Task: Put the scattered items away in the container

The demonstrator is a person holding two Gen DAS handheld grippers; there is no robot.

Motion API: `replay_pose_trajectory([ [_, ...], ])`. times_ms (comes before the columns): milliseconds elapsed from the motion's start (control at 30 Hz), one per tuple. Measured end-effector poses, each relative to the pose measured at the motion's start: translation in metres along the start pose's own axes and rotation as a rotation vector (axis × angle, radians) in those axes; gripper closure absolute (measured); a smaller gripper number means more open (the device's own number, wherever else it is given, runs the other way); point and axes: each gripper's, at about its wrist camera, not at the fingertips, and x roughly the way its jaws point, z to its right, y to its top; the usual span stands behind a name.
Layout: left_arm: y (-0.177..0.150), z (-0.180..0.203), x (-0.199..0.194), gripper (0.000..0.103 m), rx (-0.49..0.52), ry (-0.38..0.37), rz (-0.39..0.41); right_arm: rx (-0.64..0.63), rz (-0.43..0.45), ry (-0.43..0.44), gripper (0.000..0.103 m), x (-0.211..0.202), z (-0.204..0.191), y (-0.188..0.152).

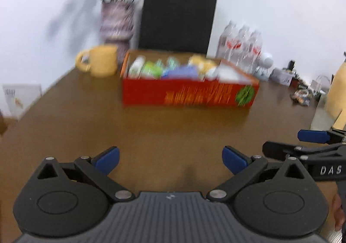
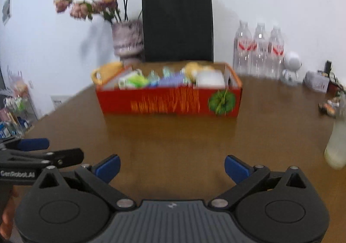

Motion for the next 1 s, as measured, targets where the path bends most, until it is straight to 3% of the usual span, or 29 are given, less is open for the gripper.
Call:
replay_pose_trajectory([
  [200, -0.021, -0.006, 0.009, 0.000, -0.019, 0.062, -0.018, -0.045, -0.027, -0.049, 0.000, 0.014, -0.009, -0.022],
  [333, -0.020, -0.006, 0.012, 0.000, -0.014, 0.059, -0.031, -0.013, -0.061, -0.029, 0.000, 0.019, -0.007, -0.029],
  [533, -0.020, -0.006, 0.018, 0.000, -0.009, 0.058, -0.064, -0.008, -0.106, -0.068, 0.000, 0.026, -0.007, -0.040],
  [1000, -0.022, 0.006, 0.029, 0.000, 0.095, 0.099, -0.097, 0.037, -0.120, -0.133, 0.000, 0.038, -0.008, -0.033],
])
